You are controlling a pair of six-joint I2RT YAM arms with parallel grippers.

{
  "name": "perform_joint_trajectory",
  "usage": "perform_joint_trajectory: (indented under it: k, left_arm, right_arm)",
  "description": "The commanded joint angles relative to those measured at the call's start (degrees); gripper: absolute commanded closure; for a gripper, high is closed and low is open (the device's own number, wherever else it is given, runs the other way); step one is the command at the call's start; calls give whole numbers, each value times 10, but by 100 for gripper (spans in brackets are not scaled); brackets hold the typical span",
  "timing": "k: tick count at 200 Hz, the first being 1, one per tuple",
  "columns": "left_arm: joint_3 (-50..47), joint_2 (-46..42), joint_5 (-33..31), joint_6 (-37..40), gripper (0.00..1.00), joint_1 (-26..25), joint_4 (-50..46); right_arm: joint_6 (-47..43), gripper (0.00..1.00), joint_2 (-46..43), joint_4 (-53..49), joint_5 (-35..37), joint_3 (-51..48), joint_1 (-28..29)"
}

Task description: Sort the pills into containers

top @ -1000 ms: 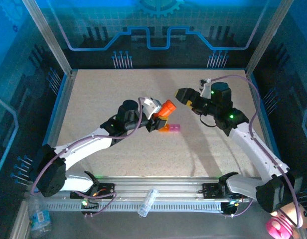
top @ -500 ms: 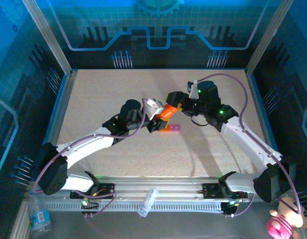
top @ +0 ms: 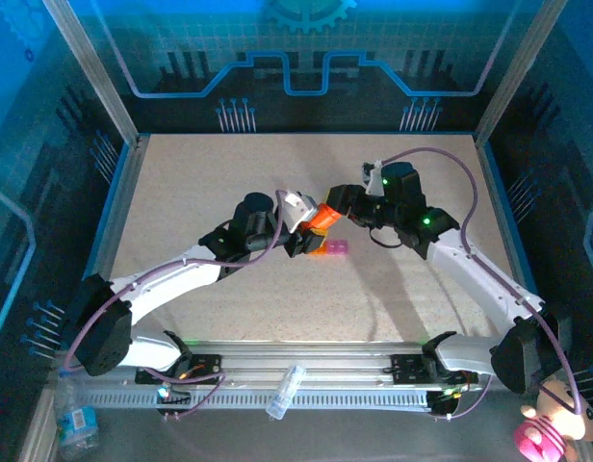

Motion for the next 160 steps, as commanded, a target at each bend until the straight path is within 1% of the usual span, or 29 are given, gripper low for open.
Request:
perform_joint_trajectory:
  k: [1,21,33,54,76,97,107,118,138,160]
  left_arm:
    - [27,-1,2,-15,100,-4,28]
    - [22,-10,12,-31,100,-4,34]
    - [15,-20,25,-50,100,-4,44]
    - [-3,-42,68,-102,100,-1,82]
    - [-24,-59,104,-162,100,0,131]
    - [-34,-66,108,-181,100,1,144]
    - [-37,-69,106,-179,100,0,142]
    - [-42,-70,104,-175,100,0,140]
    - [-47,-73,98,-170,100,0,137]
    - [-53,-77,88,-165,100,0,137]
  right_arm:
    - [-14,57,-23,34,-33,-20,-8]
    - [-36,57,-33,96,-72,-39,-35]
    - [-59,57,-37,150,-116,-52,-53]
    - [-105,56,-40,236,-200,-66,-79]
    - [-137,56,-38,271,-254,-71,-88]
    - [-134,57,-35,282,-248,-78,-96]
    - [-115,58,-32,326,-257,-87,-102]
    - [-99,58,-31,352,-259,-94,-106]
    - [-96,57,-34,345,-244,-96,-113]
    - [-104,56,-52,302,-194,-96,-130]
